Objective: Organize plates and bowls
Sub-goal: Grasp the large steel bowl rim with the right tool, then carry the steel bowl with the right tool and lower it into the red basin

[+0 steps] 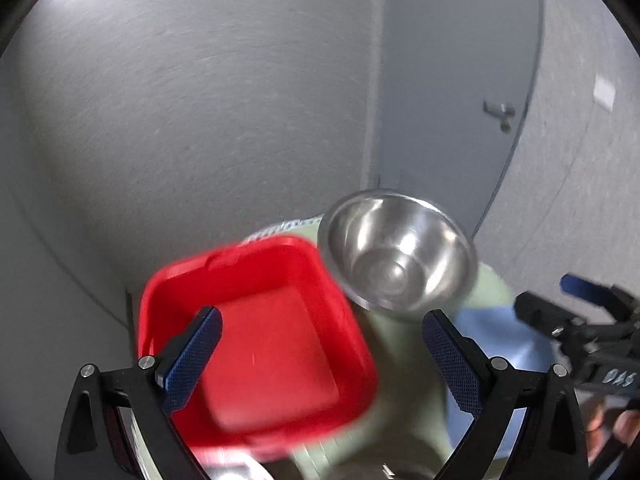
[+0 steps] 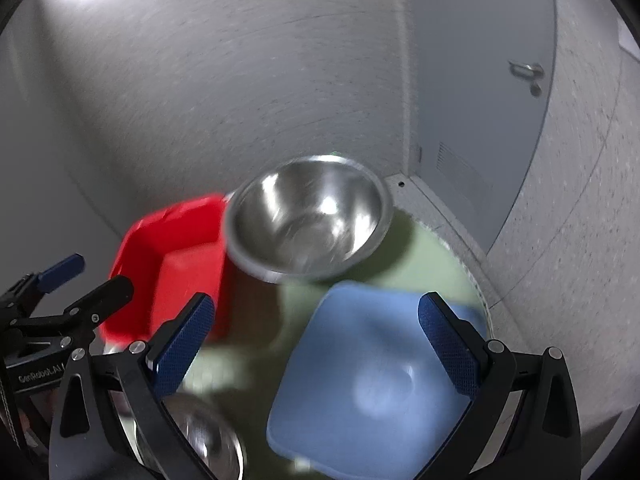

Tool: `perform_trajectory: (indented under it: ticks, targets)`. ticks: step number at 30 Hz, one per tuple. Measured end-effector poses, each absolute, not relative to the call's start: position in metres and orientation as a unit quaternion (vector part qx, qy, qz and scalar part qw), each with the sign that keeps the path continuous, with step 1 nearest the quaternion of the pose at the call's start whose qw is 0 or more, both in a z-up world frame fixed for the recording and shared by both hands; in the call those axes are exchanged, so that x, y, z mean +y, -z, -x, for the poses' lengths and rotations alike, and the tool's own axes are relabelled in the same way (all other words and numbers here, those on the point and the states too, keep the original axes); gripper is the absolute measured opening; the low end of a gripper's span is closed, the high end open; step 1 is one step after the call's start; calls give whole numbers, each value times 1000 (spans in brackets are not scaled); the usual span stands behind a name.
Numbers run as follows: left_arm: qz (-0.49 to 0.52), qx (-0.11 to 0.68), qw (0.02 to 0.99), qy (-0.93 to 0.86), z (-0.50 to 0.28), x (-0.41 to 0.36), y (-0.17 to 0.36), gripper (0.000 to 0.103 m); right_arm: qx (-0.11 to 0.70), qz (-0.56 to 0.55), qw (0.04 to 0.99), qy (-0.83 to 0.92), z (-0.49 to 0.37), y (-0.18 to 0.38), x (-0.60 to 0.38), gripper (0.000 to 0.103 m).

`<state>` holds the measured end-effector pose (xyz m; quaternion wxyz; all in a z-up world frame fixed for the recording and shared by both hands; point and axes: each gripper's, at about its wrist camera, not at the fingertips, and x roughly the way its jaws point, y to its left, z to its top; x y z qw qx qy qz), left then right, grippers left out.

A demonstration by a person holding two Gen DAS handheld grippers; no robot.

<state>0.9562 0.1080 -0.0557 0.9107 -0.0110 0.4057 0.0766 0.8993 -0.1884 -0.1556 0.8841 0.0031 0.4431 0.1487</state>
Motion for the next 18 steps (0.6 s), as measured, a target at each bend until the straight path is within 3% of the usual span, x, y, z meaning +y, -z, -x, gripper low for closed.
perform_trajectory:
  ticks: [5, 8, 9, 11, 14, 18]
  targets:
    - [-18, 450, 892, -37, -1035, 116, 88, 93, 479, -65, 865, -134, -961, 177, -203, 100]
    - [-37, 475, 879, -19, -1084, 120, 116, 88, 504, -77, 853, -109, -995, 199, -210, 91]
    - [-38, 483, 875, -16, -1099, 120, 125, 86, 512, -84, 849, -103, -1005, 207, -213, 87]
    - [-43, 502, 864, -13, -1121, 123, 145, 73, 526, -95, 840, -97, -1021, 220, -216, 81]
    - [-47, 527, 849, -8, -1149, 128, 177, 65, 548, -102, 826, -86, -1042, 241, -217, 69]
    - [-56, 547, 835, 14, -1173, 125, 195, 45, 566, -117, 811, -90, -1051, 258, -221, 43]
